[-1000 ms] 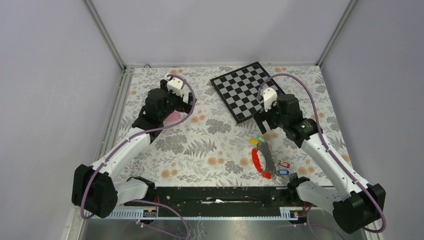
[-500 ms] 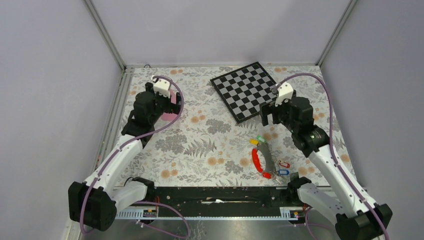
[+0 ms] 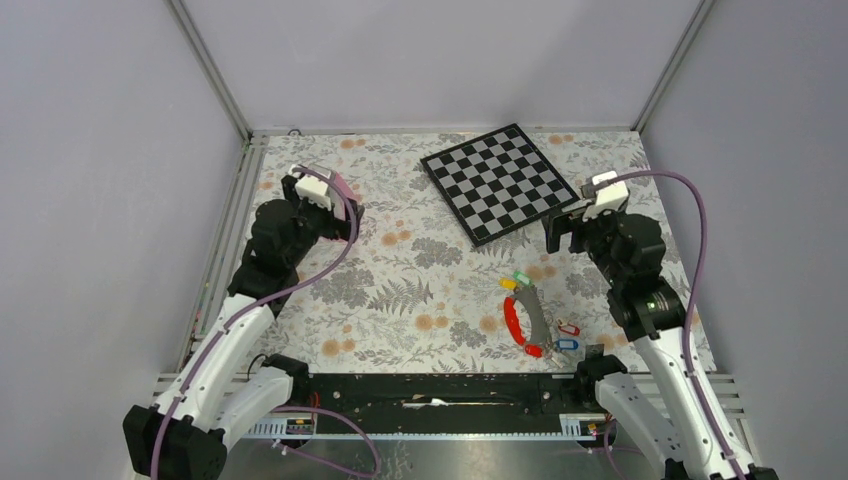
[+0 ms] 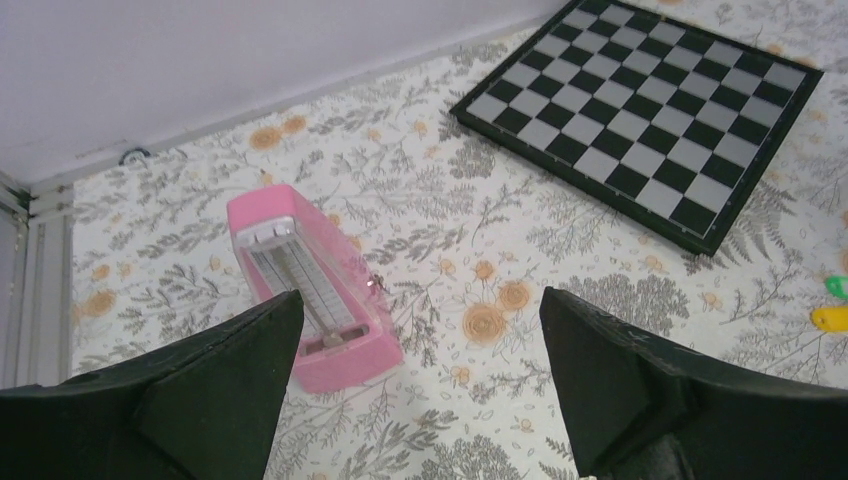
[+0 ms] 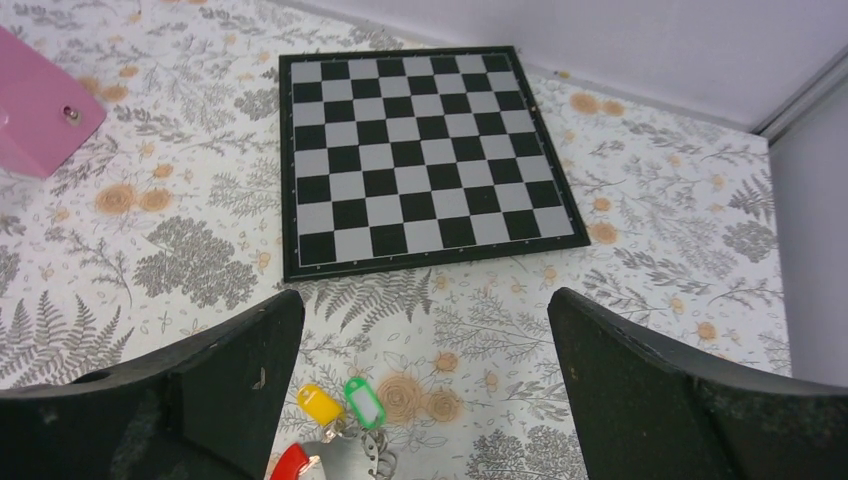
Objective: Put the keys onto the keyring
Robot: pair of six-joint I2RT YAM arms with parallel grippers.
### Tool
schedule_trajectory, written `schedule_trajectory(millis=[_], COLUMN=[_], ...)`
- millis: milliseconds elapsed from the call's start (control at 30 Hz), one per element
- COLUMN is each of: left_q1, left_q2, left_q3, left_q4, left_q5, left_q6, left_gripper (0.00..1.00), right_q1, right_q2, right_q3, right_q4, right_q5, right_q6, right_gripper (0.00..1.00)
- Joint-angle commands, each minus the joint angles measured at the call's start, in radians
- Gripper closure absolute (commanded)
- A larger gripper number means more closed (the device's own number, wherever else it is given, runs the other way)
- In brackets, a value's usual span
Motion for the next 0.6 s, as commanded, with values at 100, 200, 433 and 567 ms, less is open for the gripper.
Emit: schedule_trajectory(millis=[100,200,433,567], left_q1=[0.003,0.003,0.003,0.003], left_q2=[-0.014,-0.012,-0.018,-0.015], left_q3=[-0.028,-0.015,-0.004,-0.006], left_q4=[0.072,0.055,0.017,0.01], left_q5=[-0.002,-0.014,-0.021,-0.01], left_q6=[-0.013,-0.015,-0.018,-0.008], left_gripper=[0.01,0.01,0.01,0.01], right_q1=[-0.044,-0.047,-0.047,-0.051], right_q2=[-0.061,-0.068,-0.089,-0.101], right_q3=[-0.044,-0.069,-0.076,-0.077], right_q4=[0.052,0.061,0.058,0.046], right_q5=[-0.015,-0.029,0.005,0.015], right_q6=[0.005,-0.009,-0.014,-0.013], right_gripper=[0.0,0.0,0.0,0.0])
